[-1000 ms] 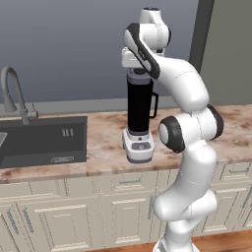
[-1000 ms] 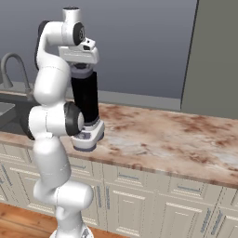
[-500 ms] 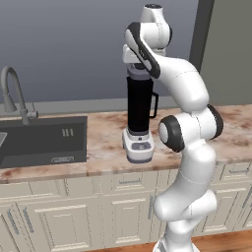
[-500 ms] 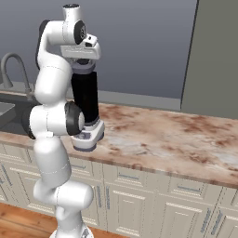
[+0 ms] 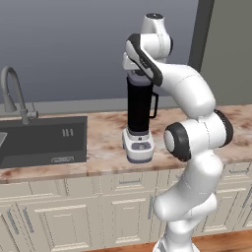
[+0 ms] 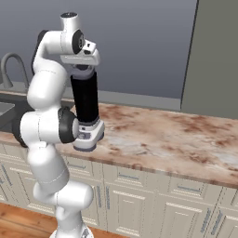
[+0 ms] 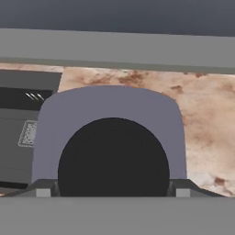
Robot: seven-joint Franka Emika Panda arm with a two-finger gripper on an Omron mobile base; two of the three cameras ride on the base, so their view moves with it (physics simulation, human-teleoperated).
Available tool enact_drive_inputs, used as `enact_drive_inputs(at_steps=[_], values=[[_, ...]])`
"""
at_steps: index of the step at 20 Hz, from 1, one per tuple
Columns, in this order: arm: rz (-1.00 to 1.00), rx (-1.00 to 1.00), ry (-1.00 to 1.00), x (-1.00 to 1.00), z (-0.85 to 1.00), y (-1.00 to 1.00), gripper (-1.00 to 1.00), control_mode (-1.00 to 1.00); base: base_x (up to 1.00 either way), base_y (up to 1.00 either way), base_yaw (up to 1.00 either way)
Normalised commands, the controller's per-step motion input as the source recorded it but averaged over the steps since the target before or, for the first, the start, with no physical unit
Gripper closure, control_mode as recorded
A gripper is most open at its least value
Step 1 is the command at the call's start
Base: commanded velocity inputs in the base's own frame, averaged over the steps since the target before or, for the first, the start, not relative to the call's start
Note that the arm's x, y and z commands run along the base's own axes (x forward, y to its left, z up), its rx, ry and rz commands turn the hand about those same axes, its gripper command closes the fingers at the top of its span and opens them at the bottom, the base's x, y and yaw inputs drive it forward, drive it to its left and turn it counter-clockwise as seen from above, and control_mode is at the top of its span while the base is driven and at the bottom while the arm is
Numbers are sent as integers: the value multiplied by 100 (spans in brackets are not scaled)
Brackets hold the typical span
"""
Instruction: Grab the lemon wedge and onion from the fridge, place them in the blender, close the lid, and turn on the blender to create a marinade.
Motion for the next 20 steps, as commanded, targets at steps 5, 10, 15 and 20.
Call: enact_drive_inputs(at_steps=[5,10,15,20], values=[[0,0,9,0,-10,0,100,-100,0,0,0],[0,0,8,1,0,0,100,-100,0,0,0],[0,0,2,4,2,0,100,-100,0,0,0],[0,0,8,19,14,0,100,-100,0,0,0]])
